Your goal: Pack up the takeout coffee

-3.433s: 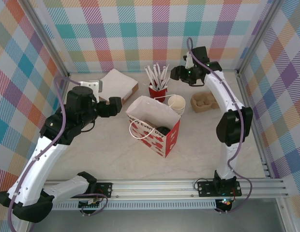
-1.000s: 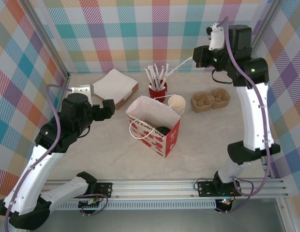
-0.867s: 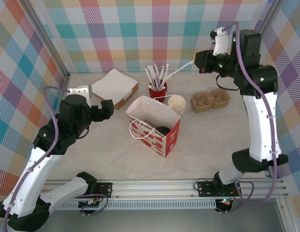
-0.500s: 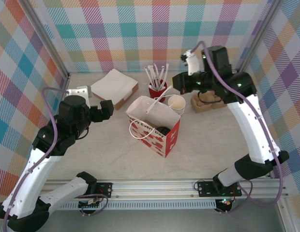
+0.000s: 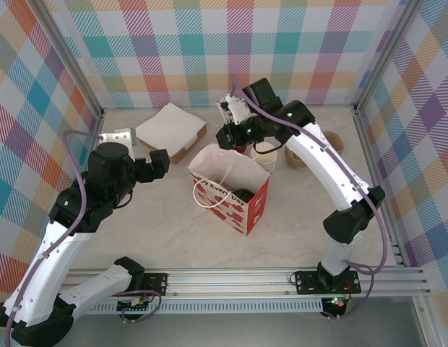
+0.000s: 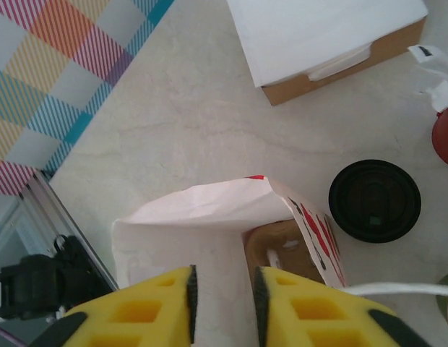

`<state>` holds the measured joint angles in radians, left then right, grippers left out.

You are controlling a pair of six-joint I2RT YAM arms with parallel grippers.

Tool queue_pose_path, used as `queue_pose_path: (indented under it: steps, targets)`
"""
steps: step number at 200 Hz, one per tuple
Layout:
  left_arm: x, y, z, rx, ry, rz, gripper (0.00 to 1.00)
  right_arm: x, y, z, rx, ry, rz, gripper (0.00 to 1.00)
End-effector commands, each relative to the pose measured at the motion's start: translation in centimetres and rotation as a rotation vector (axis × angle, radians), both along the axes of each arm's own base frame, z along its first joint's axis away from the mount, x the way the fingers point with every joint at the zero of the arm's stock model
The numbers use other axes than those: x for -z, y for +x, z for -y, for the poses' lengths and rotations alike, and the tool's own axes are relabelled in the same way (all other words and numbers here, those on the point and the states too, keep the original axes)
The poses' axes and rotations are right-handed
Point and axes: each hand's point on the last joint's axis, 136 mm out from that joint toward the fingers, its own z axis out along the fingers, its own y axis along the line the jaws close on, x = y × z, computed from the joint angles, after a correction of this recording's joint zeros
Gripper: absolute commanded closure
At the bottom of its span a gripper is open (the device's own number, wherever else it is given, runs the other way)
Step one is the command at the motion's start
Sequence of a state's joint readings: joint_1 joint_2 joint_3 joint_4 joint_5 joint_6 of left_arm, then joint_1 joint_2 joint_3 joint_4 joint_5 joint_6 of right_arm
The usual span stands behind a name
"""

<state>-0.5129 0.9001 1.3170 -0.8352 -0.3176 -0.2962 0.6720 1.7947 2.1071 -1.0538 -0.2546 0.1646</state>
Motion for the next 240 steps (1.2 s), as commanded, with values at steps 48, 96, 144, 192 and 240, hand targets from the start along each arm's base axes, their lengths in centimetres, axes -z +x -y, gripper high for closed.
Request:
queue_pose_path:
  steps: [48, 96, 144, 192, 240]
  targets:
    - [0.9, 1.6, 0.3, -0.043, -0.003, -0.092, 0.00, -6.5, -0.8, 4.3, 0.095, -0.027, 0.201, 0.48]
    - [3.4, 4.2, -1.1, -0.111, -0.136, -0.229, 0.00, -7.2, -2.5, 8.7, 0.217, -0.069, 0.277, 0.34]
    - [7.4, 9.4, -4.3, -0.183, -0.353, -0.368, 0.05, -5.9, -4.0, 12.3, 0.323, -0.070, 0.315, 0.16]
    - [12.9, 15.5, -7.5, -0.272, -0.385, -0.522, 0.17, -4.4, -5.7, 14.5, 0.378, -0.048, 0.331, 0.00]
    - [16.8, 20.6, -10.4, -0.358, -0.345, -0.594, 0.23, -3.0, -7.5, 14.9, 0.350, 0.010, 0.331, 0.00]
